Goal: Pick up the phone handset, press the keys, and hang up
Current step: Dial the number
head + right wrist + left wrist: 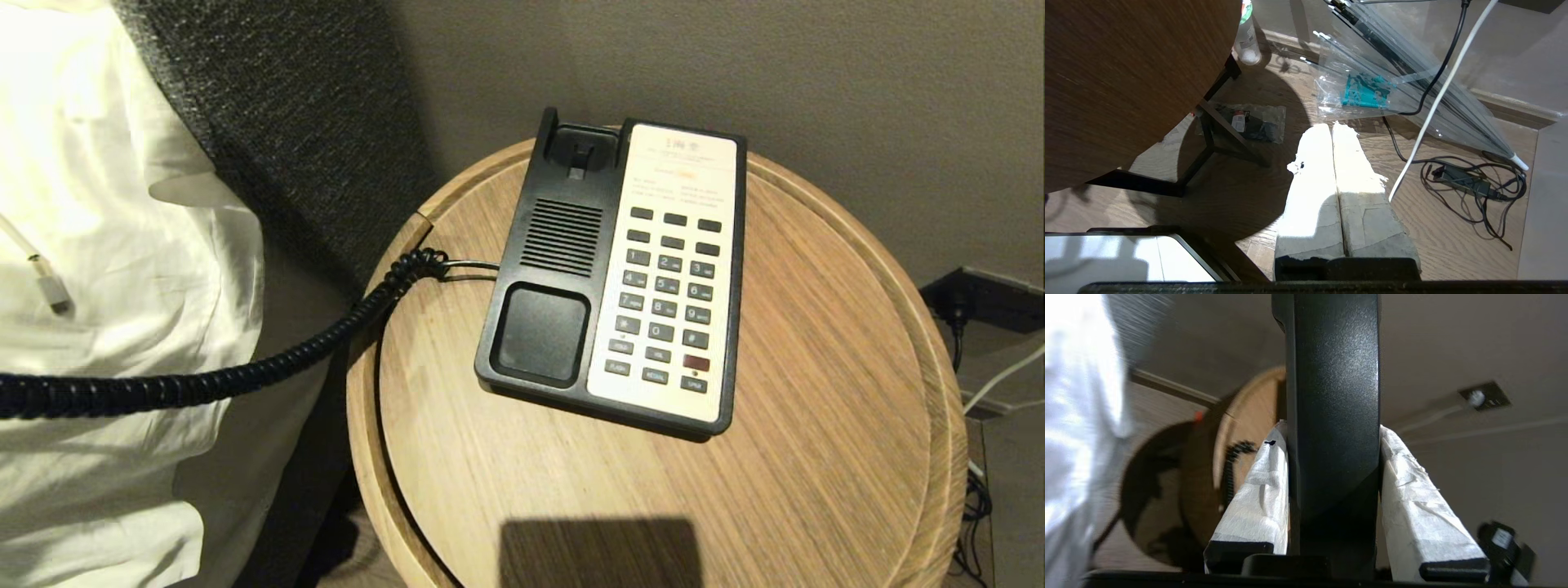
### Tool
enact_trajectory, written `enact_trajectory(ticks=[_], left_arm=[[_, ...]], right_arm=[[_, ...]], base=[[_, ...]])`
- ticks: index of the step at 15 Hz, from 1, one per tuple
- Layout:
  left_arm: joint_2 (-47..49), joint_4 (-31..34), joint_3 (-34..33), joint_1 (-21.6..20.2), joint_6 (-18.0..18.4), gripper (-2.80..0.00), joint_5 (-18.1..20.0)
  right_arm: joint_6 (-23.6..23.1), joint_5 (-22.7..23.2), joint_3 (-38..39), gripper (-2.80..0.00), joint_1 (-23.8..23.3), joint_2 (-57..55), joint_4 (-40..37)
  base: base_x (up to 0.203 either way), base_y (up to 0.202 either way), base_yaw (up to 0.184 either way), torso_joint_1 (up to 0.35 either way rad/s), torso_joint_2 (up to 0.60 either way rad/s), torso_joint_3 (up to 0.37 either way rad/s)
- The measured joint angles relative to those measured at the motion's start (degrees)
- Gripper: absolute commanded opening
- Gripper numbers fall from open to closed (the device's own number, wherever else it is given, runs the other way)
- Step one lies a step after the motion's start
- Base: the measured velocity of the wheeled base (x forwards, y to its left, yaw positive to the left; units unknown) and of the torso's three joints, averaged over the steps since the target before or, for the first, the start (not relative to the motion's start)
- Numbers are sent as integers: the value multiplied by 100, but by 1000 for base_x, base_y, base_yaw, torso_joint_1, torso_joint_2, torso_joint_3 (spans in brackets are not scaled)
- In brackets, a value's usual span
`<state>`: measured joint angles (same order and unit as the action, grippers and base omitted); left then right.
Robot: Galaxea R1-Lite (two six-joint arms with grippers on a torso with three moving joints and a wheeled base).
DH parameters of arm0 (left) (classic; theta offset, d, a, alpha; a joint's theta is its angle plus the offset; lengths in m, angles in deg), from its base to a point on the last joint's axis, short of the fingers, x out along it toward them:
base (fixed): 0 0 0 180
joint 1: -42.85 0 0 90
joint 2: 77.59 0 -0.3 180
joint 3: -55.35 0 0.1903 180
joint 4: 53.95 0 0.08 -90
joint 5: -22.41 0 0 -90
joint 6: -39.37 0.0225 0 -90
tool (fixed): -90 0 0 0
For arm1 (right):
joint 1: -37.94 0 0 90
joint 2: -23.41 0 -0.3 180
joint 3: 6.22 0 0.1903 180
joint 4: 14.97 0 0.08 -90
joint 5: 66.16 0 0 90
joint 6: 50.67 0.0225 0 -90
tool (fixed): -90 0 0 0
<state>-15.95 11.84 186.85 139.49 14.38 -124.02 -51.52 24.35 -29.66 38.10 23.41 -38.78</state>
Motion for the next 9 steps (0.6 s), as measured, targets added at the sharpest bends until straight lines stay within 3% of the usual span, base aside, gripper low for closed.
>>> enact_trajectory(ticks=[3,9], left_arm=[[56,-6,-171,521,-209,-280,6],[-142,-194,-490,792,-402,-280,12]], right_arm=[[-1,1,0,-280,0,0,-2],[-1,0,-2,-280,0,0,0]], base=[[0,0,0,0,0,0],[0,0,0,0,0,0]])
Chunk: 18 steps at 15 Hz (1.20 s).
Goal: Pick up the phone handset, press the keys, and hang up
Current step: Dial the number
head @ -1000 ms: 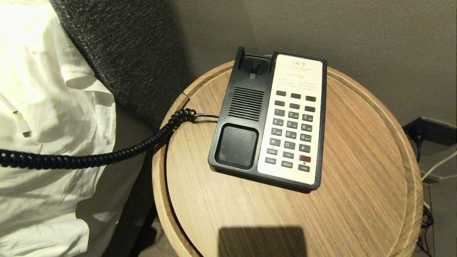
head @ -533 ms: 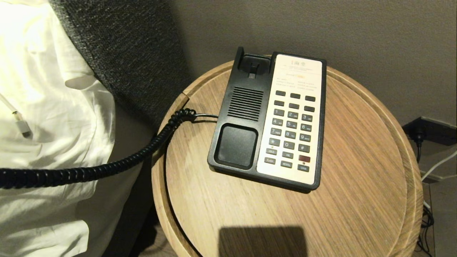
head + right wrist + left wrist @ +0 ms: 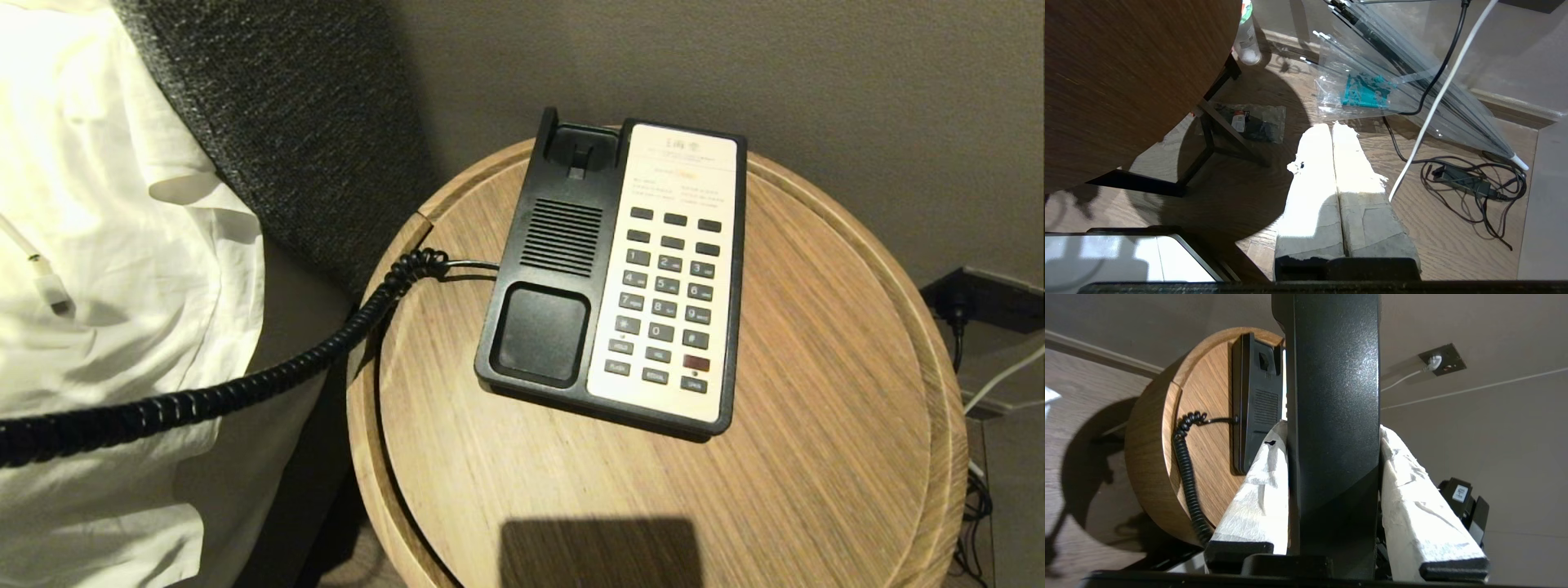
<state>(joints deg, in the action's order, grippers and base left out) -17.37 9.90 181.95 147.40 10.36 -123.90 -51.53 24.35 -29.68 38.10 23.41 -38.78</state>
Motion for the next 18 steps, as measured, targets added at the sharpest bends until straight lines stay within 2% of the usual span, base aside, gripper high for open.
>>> enact_trajectory(ticks=[6,10,15,16,18], left_arm=[[-470,-382,-707,-55,-120,-280,-33],[-678,-571,-963,-77,68,-280,-13],[-861,-763,-1230,-68,94,-280,133],[-876,-820,-1260,-66,54,-280,218],[-923,-1186,-1410,-52,38,-280,626]], right_arm=[[0,0,0,-280,0,0,0],[1,0,0,-280,0,0,1],[0,-2,0,-280,0,0,0],[0,0,0,-280,0,0,0],[0,0,0,-280,0,0,0]], base=[[0,0,0,0,0,0],[0,0,0,0,0,0],[0,0,0,0,0,0],[0,0,0,0,0,0],[0,0,0,0,0,0]])
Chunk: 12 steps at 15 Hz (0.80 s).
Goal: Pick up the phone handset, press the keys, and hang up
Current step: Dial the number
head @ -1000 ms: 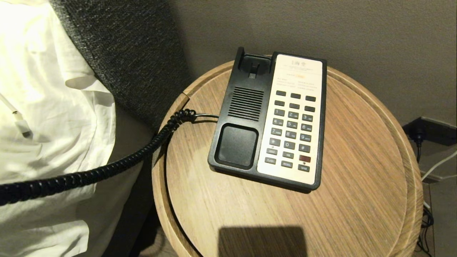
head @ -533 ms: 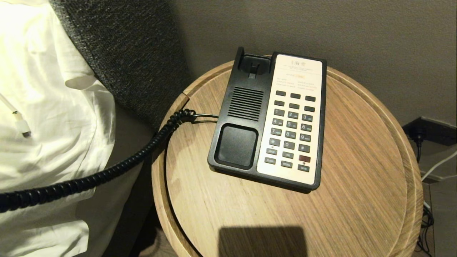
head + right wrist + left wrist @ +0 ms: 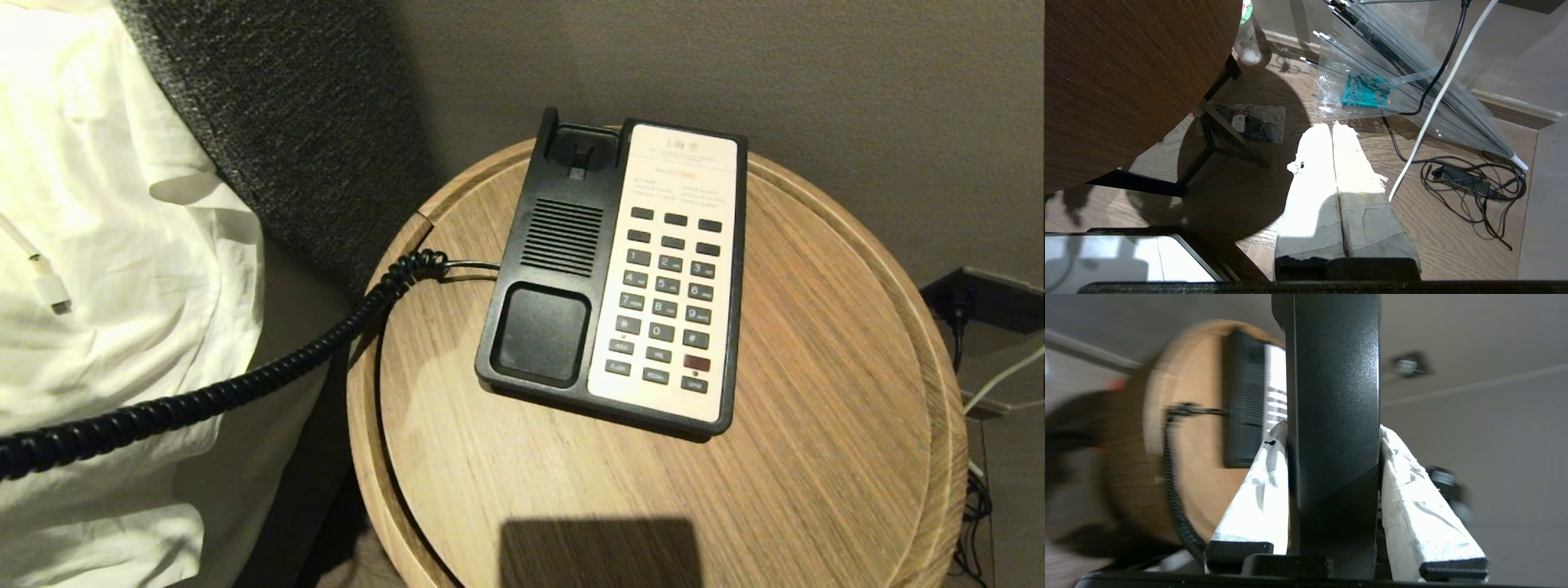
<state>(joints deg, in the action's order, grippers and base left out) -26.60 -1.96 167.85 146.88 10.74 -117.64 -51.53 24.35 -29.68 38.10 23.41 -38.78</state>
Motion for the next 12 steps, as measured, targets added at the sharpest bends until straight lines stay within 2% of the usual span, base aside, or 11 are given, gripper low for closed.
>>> enact_trajectory(ticks=[2,8,12], left_arm=[[-37,-347,-84,2,64,-280,107],[-45,-772,-387,40,159,-280,246],[-65,-810,-402,74,155,-280,257]], right_arm=[[0,1,0,-280,0,0,0],[0,-2,0,-280,0,0,2],[0,0,0,-280,0,0,2]], base=[[0,0,0,0,0,0],[0,0,0,0,0,0],[0,0,0,0,0,0]])
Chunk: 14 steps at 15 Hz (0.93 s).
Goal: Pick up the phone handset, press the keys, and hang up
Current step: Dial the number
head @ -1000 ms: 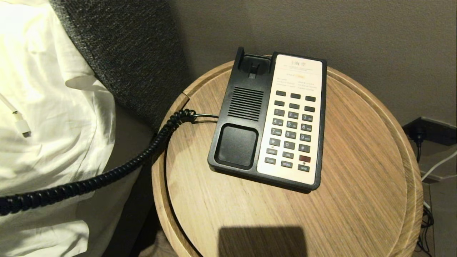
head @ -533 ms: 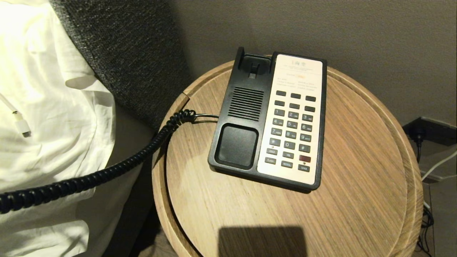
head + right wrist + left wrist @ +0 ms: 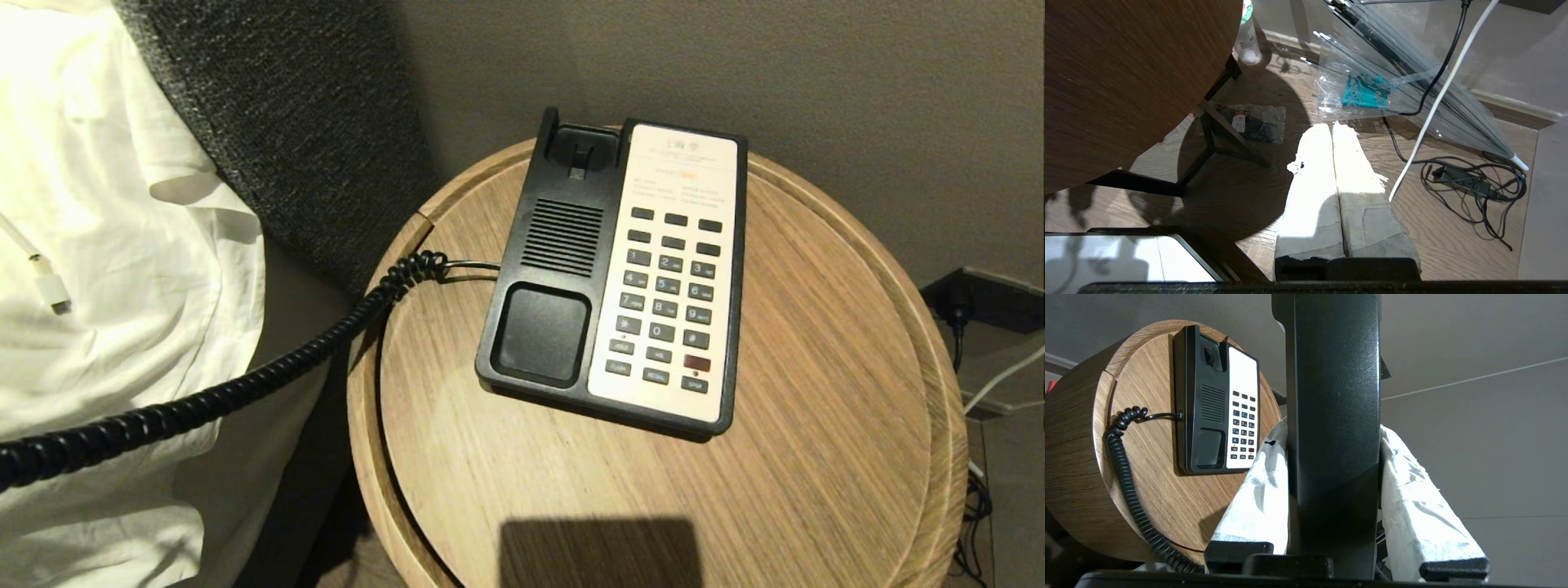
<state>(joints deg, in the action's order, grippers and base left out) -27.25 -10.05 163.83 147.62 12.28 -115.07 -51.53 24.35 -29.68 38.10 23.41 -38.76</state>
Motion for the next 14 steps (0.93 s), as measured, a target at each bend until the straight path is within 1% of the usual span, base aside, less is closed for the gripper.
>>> enact_trajectory(ticks=[6,12,14], left_arm=[[21,0,-141,5,0,-280,18],[65,8,-47,2,28,-280,22],[45,39,-105,2,27,-280,19]], right_arm=[[-2,-2,0,-280,0,0,-2],[0,0,0,-280,0,0,0],[0,1,0,-280,0,0,-2]], base=[[0,0,0,0,0,0],[0,0,0,0,0,0],[0,0,0,0,0,0]])
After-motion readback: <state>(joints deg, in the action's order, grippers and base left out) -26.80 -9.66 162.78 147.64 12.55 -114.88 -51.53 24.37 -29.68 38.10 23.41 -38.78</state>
